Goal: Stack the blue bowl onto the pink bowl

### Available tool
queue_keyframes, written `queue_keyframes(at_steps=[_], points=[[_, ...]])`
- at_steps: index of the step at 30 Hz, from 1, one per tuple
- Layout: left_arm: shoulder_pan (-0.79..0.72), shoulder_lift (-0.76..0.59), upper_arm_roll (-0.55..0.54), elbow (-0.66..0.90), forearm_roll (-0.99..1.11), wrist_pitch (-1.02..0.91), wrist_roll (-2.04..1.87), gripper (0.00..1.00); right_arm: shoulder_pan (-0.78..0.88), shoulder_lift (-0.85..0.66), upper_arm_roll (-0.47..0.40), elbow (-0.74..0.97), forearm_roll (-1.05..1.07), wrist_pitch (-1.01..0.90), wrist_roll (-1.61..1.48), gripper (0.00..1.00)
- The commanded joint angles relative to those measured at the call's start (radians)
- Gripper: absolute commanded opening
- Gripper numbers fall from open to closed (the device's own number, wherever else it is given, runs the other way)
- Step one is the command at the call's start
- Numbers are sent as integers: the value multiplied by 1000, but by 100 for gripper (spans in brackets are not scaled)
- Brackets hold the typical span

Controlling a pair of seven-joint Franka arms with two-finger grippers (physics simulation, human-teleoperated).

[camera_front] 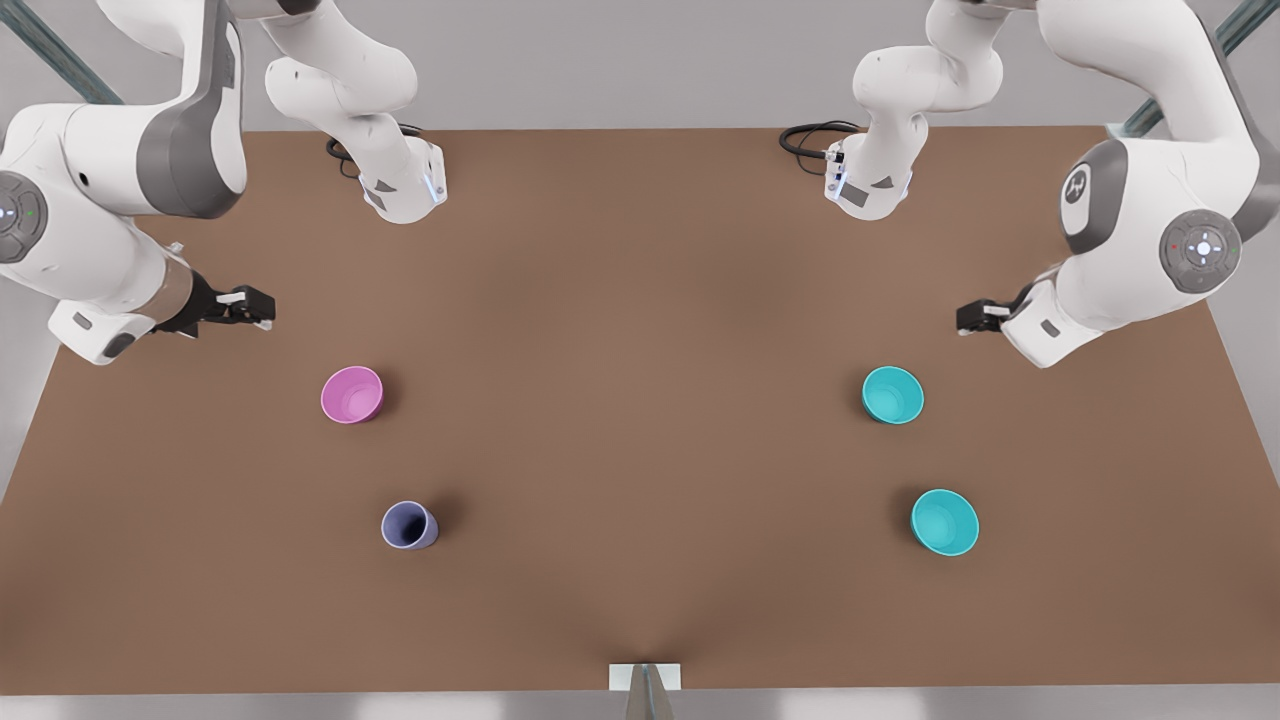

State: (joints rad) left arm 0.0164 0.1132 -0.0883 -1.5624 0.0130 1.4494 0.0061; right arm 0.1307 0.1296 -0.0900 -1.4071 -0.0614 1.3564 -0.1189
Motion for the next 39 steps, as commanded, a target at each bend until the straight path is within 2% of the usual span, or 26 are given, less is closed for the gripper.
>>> queue_keyframes(at_steps=[1,5,6,10,15,16,18,21,37,38,39], points=[[-12,3,-1,4,4,0,3,100,-5,1,0,0,2,-3,-76,100],[-12,5,-1,4,4,-1,3,100,-71,45,-4,-3,40,-5,-90,100],[-12,6,-1,2,2,-1,3,100,-126,64,-4,-73,41,35,-119,100],[-10,17,-1,2,2,-1,3,100,-223,-7,-4,-505,132,455,-119,100],[-10,17,-1,2,2,-1,3,100,-249,-65,-2,-774,195,774,-114,100],[-10,17,-1,2,4,-1,3,100,-244,-58,1,-826,212,889,-94,100],[-10,22,-1,2,2,-1,3,100,-235,-27,7,-885,258,1003,-88,100],[-12,22,-1,4,4,-1,3,100,-232,30,9,-892,281,1057,-88,100],[-13,22,-1,4,2,-1,3,100,-235,177,7,-872,325,1046,-90,100],[-12,22,-1,2,2,-1,3,100,-237,200,7,-856,336,1046,-94,97],[-12,22,-1,4,2,-1,3,100,-237,214,7,-849,336,1046,-94,87]])
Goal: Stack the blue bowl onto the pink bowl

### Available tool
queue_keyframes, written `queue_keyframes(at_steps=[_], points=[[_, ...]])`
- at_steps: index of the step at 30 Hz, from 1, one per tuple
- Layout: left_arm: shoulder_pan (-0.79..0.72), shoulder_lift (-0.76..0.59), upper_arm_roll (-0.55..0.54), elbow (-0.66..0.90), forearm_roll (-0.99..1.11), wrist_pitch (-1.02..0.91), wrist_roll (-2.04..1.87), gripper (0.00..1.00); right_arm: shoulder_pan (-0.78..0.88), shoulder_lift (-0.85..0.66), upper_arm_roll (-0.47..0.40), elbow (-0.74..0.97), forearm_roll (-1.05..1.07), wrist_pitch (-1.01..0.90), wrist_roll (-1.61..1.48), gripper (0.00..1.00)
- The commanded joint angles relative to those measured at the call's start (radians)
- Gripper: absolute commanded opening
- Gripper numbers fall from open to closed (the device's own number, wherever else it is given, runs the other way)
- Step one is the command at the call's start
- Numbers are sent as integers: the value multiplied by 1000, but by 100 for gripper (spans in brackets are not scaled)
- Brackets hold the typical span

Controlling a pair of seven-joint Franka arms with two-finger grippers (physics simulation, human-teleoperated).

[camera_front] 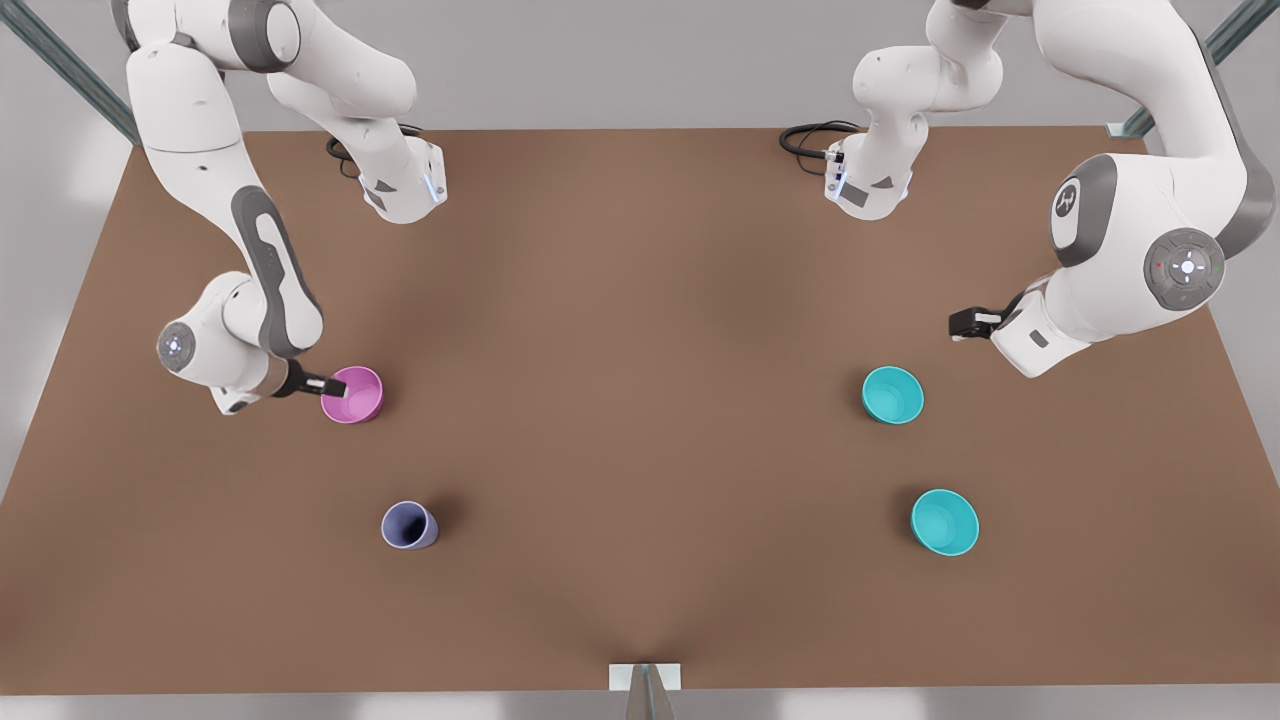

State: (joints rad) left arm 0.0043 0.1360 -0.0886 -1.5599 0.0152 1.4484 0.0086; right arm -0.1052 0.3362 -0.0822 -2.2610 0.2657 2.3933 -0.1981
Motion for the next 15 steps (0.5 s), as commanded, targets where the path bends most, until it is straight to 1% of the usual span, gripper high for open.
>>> queue_keyframes(at_steps=[1,2,3,4,6,8,11,12,13,15], points=[[0,-1,0,1,0,0,1,100,2,18,1,11,18,9,-15,74],[0,-1,0,1,2,0,1,100,4,23,2,11,20,9,-14,68],[0,-1,0,1,0,0,1,100,4,27,6,12,20,9,-14,53],[-1,-1,-2,1,0,0,1,100,4,29,6,12,20,7,-14,44],[-1,-1,-2,1,0,0,1,100,4,29,6,27,20,-14,-14,21],[-1,-1,-2,1,0,0,1,100,5,27,6,49,20,-55,-14,21],[-1,-1,-2,1,0,0,1,100,33,18,15,155,44,-224,-12,21],[-1,-1,-2,1,0,0,1,100,51,15,30,211,82,-307,-9,21],[-1,-1,-2,1,0,0,1,100,79,15,59,257,136,-349,-3,21],[-1,-1,-2,1,0,0,1,100,176,24,104,350,234,-350,81,21]])
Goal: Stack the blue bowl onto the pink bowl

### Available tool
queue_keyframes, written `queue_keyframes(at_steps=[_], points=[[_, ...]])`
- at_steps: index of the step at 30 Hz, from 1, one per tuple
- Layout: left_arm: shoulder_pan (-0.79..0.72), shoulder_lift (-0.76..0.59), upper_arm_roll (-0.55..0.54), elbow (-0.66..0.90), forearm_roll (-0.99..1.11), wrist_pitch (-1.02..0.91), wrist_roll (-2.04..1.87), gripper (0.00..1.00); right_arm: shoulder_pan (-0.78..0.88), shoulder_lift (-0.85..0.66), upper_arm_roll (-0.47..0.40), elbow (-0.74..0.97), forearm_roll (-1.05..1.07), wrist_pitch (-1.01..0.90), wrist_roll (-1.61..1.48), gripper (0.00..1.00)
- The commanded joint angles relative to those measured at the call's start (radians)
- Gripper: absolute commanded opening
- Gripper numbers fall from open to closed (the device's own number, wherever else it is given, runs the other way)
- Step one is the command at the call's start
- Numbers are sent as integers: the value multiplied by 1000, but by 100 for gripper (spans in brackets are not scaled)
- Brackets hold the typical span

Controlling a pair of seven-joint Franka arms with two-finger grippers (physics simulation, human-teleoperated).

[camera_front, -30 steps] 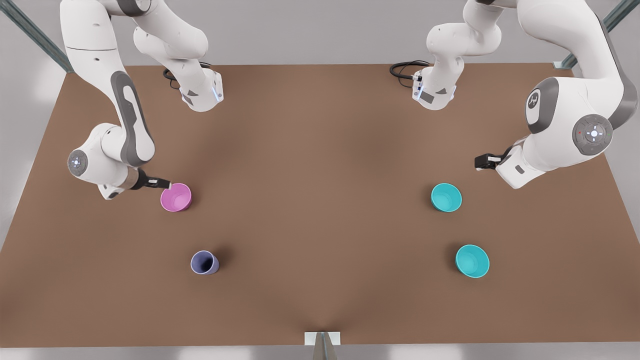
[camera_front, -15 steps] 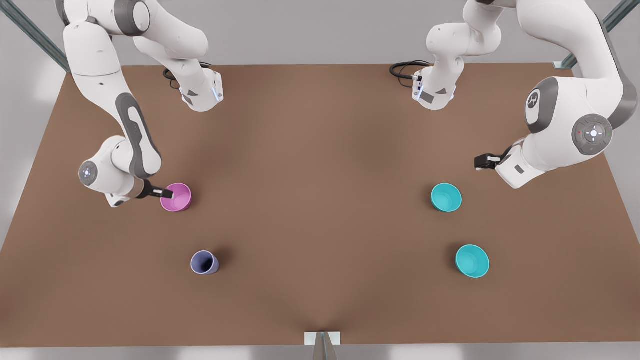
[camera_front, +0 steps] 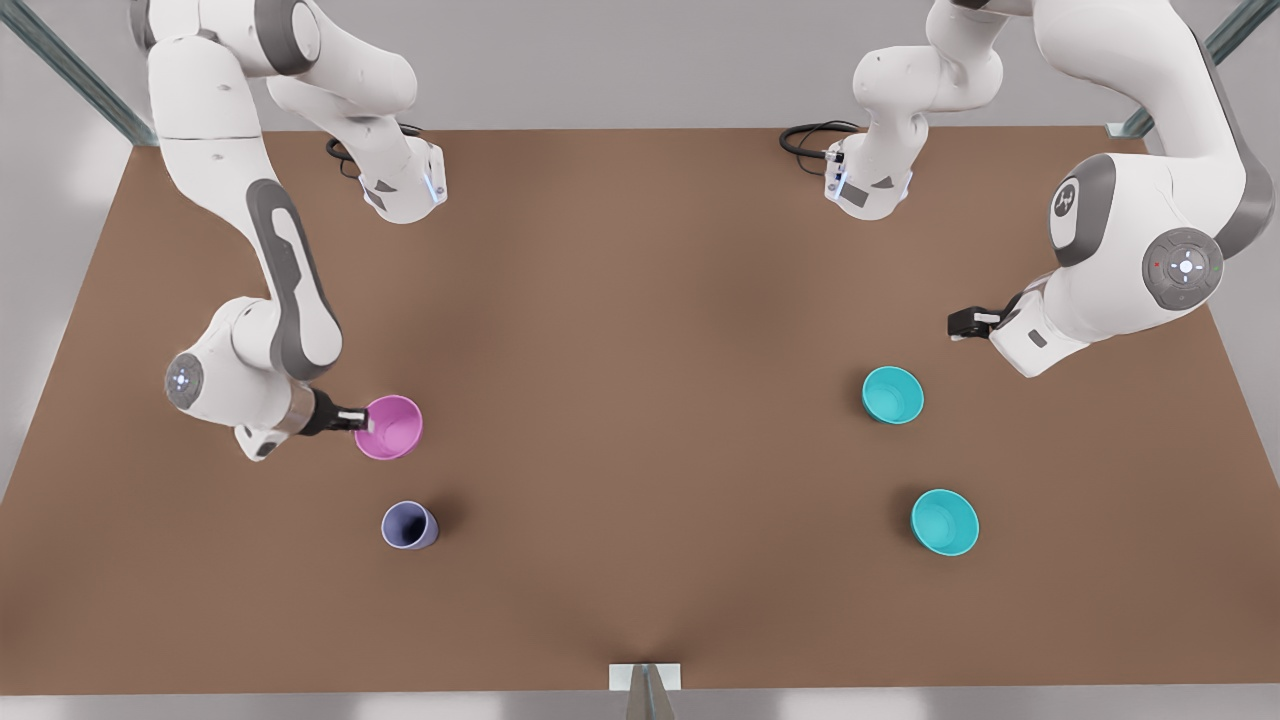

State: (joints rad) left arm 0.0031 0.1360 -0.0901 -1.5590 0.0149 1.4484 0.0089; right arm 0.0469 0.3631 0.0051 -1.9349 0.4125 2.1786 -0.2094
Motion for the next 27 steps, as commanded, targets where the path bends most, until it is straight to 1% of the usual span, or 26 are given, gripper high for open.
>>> queue_keyframes(at_steps=[1,2,3,5,8,10,11,13,16,17,18,19,20,22,23,24,25,26,27], points=[[0,-1,0,-1,0,0,0,100,91,31,18,94,121,-132,171,21],[0,-1,0,0,0,0,-1,100,151,77,18,170,156,-129,241,21],[0,-1,0,0,0,0,0,100,240,166,16,285,253,-114,356,21],[0,-1,0,0,0,0,-1,100,378,301,16,416,333,78,519,21],[0,-1,0,-1,0,0,-1,100,478,511,13,681,347,193,697,21],[3,8,1,-3,0,0,-24,100,516,605,12,766,344,273,751,21],[5,19,1,-4,0,0,-26,100,530,626,10,769,342,306,755,21],[64,62,1,-7,0,3,-26,100,545,651,10,771,342,334,755,21],[104,126,1,-7,-1,32,-17,100,551,672,9,789,341,336,757,21],[145,145,1,-12,0,76,-17,100,551,674,7,797,339,334,755,41],[181,146,3,-108,-3,237,-15,100,554,674,7,800,339,334,762,100],[182,154,4,-197,-4,366,-15,100,554,672,7,800,339,333,762,100],[181,165,10,-303,-27,539,-13,100,554,671,7,800,339,333,762,100],[184,238,10,-340,-88,687,51,100,556,659,6,800,339,326,765,100],[183,247,9,-378,-182,744,86,100,554,619,-2,789,339,310,775,100],[179,274,10,-383,-184,754,143,100,550,568,-33,786,341,221,777,100],[179,284,10,-400,-184,767,174,100,550,507,-105,786,341,60,775,100],[176,290,9,-409,-184,776,180,100,525,439,-194,786,322,-173,763,100],[173,290,9,-414,-184,774,186,100,481,398,-263,800,272,-412,714,100]])
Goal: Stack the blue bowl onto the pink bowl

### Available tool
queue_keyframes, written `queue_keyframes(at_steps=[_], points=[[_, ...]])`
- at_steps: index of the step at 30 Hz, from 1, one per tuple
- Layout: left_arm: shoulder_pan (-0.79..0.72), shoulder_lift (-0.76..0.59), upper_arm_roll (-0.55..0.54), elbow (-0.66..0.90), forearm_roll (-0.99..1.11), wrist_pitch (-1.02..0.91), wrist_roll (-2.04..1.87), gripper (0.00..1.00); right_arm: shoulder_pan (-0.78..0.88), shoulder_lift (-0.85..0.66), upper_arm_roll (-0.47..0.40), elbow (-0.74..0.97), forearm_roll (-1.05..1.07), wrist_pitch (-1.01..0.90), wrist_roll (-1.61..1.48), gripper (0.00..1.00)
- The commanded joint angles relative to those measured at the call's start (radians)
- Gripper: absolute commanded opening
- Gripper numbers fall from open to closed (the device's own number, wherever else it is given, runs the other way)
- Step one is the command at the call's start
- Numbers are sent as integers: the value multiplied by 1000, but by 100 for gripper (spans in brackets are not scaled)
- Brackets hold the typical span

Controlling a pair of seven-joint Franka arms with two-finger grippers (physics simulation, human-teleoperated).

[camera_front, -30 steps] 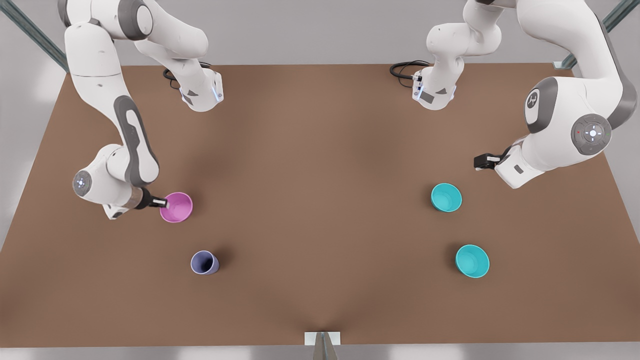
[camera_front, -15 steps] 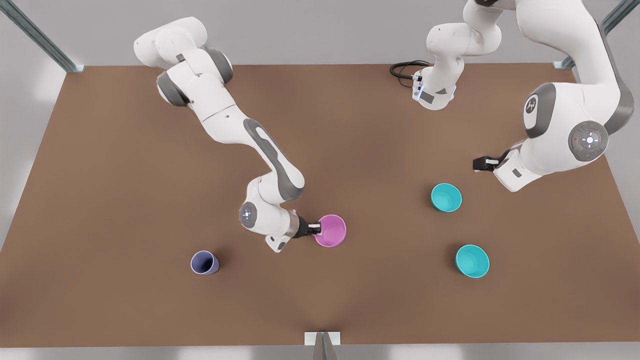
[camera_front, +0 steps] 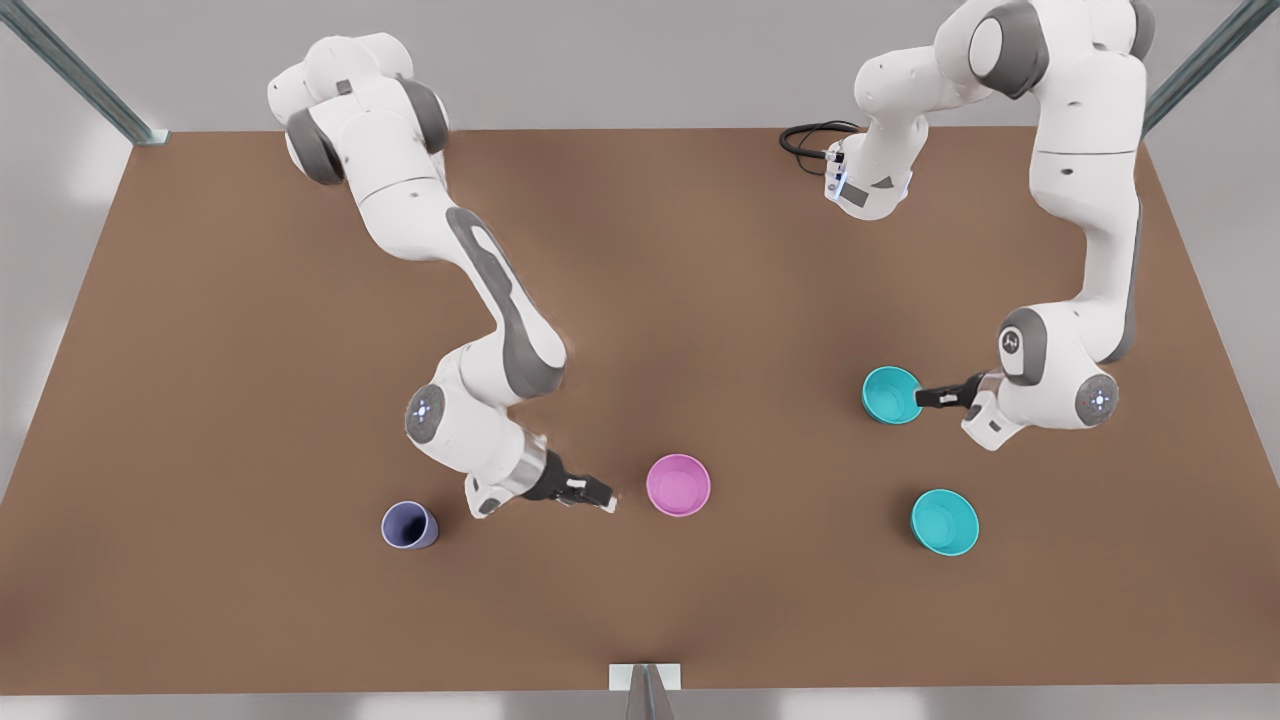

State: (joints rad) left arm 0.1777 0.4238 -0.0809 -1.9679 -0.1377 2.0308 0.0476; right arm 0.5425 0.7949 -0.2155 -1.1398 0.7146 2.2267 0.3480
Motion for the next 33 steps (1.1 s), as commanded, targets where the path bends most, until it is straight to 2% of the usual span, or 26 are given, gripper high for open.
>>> queue_keyframes(at_steps=[1,3,6,7,8,10,11,12,13,15,16,22,24,25,27,30,31,33], points=[[-3,4,0,-11,-31,193,147,100,-48,-55,-80,8,-90,-582,85,100],[-3,13,0,-11,-33,195,147,100,-209,-69,-100,5,-328,-757,-239,100],[-3,21,0,-75,-31,189,204,100,-375,-132,-97,12,-575,-791,-578,100],[-3,21,0,-92,-31,189,204,100,-363,-209,-94,37,-601,-858,-607,100],[-3,30,0,-97,-31,189,204,100,-366,-356,-58,-6,-603,-889,-601,100],[-4,41,0,-98,-31,189,204,100,-394,-641,34,-208,-679,-885,-590,100],[-7,50,0,-98,-31,190,204,100,-394,-723,54,-277,-682,-874,-569,100],[-9,49,0,-98,-31,190,202,73,-401,-769,68,-337,-693,-828,-569,100],[-9,49,0,-98,-31,190,201,45,-459,-778,117,-359,-695,-820,-569,100],[-9,49,0,-98,-56,189,196,25,-472,-852,137,-483,-699,-733,-569,100],[-9,47,-2,-98,-85,186,196,21,-470,-847,137,-483,-701,-733,-569,100],[-11,33,-2,-83,-115,144,195,21,-463,-806,133,-457,-721,-743,-569,100],[-60,20,-2,30,-195,2,94,21,-461,-741,131,-399,-721,-766,-567,100],[-141,1,-2,66,-195,-3,-30,21,-461,-734,131,-399,-721,-766,-567,100],[-205,0,-31,147,-194,-3,-158,21,-461,-730,131,-399,-721,-768,-567,100],[-379,209,-31,475,-103,-47,-422,21,-463,-729,131,-399,-721,-766,-566,100],[-428,318,-31,644,-79,-86,-504,21,-463,-729,131,-400,-721,-766,-566,100],[-510,427,-16,803,-34,-86,-618,21,-463,-729,131,-400,-721,-766,-566,100]])
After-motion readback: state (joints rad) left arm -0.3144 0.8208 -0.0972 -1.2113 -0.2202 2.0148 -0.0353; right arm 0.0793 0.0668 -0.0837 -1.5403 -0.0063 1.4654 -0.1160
